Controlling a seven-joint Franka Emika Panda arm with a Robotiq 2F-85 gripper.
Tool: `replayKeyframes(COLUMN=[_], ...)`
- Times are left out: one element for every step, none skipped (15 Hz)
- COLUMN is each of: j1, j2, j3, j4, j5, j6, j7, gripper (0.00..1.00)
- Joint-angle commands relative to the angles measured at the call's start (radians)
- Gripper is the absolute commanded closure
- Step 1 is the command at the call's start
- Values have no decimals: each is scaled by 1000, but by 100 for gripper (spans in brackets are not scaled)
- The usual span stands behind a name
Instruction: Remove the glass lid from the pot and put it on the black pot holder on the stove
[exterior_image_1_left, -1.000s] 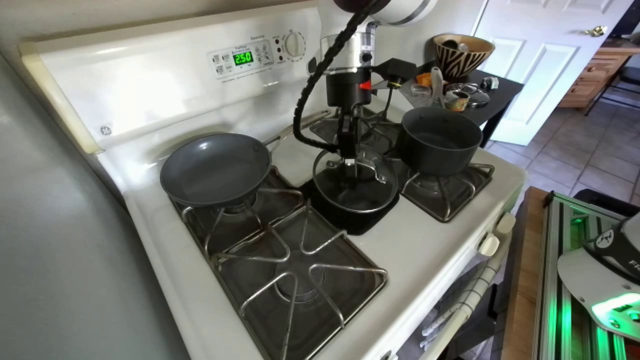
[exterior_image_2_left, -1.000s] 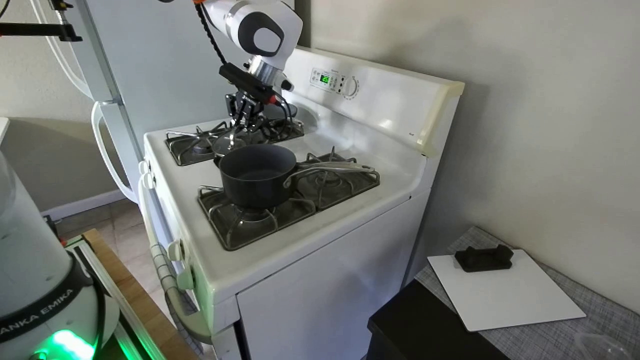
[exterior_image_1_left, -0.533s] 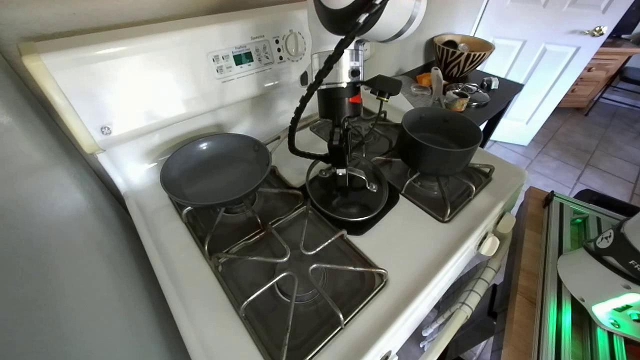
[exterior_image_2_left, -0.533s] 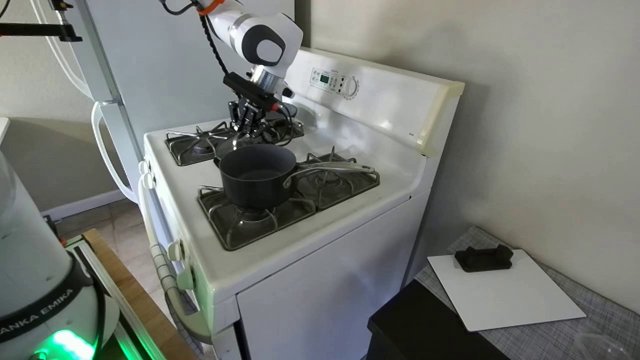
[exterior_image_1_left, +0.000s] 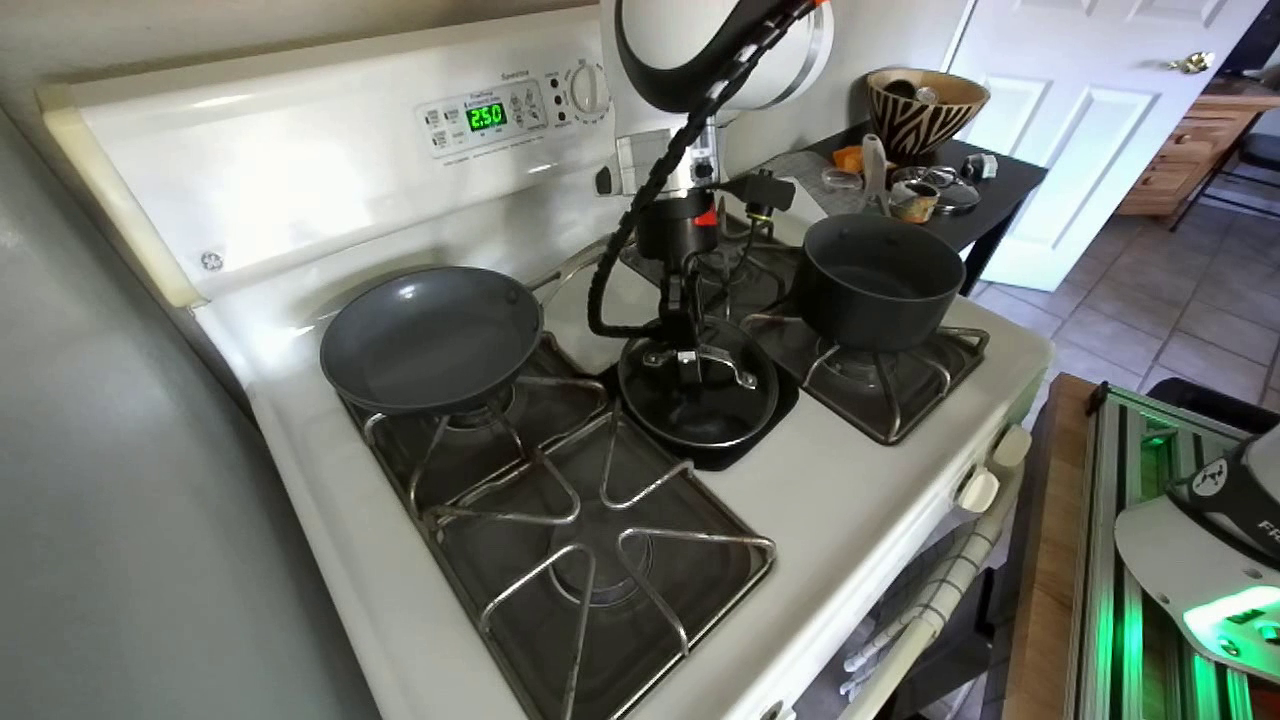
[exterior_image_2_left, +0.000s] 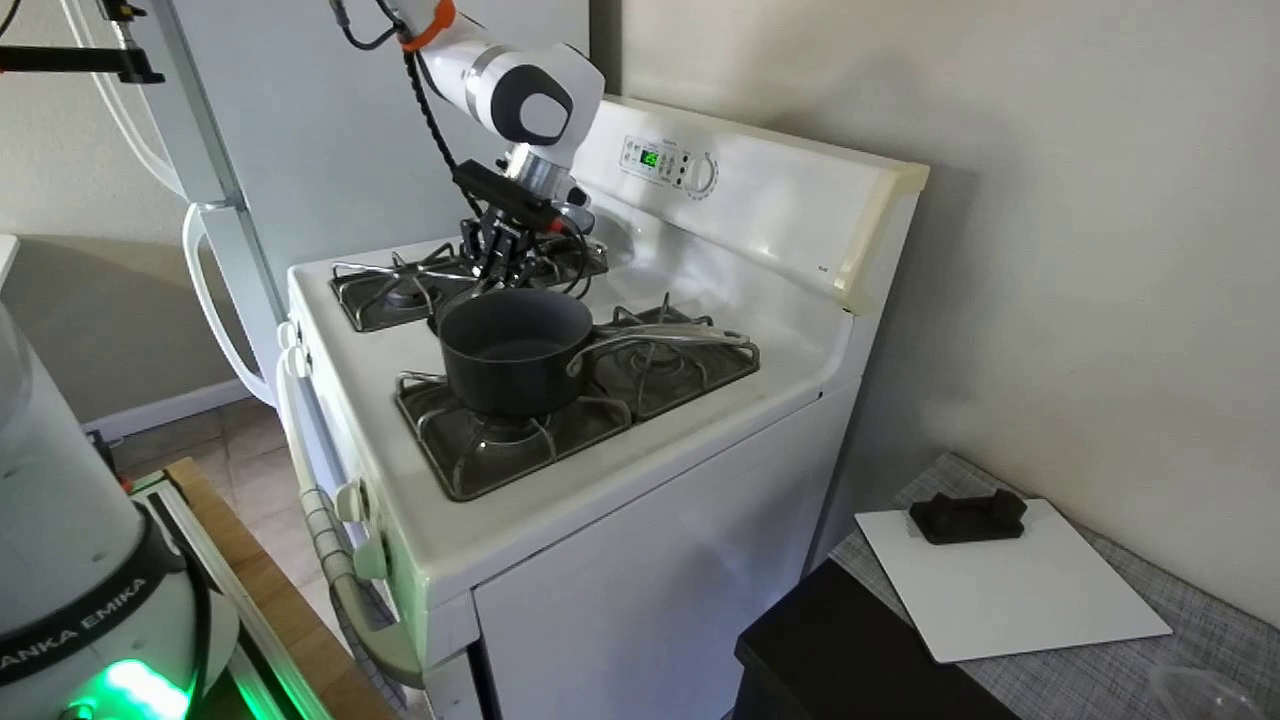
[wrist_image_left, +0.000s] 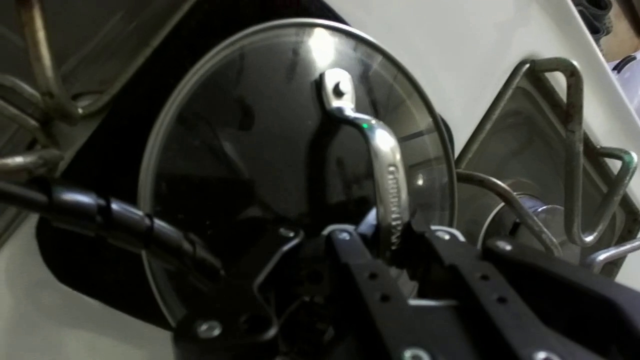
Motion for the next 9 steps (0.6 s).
replayKeyframes(j1=[-4, -4, -4, -4, -4, -4, -4, -4, -3], j2=[19, 21, 23, 23, 24, 23, 22, 20, 17], j3=[12, 13, 13, 13, 14, 14, 14, 13, 13], j4=[23, 23, 22, 21, 21, 21, 21, 19, 18], j5=[-35, -39, -44, -47, -50, -51, -53, -59, -65], j6=[-2, -1, 0, 2, 2, 1, 3, 2, 3], j7=[23, 24, 24, 24, 25, 25, 24, 24, 24], gripper=[100, 100, 100, 100, 100, 75, 74, 66, 59])
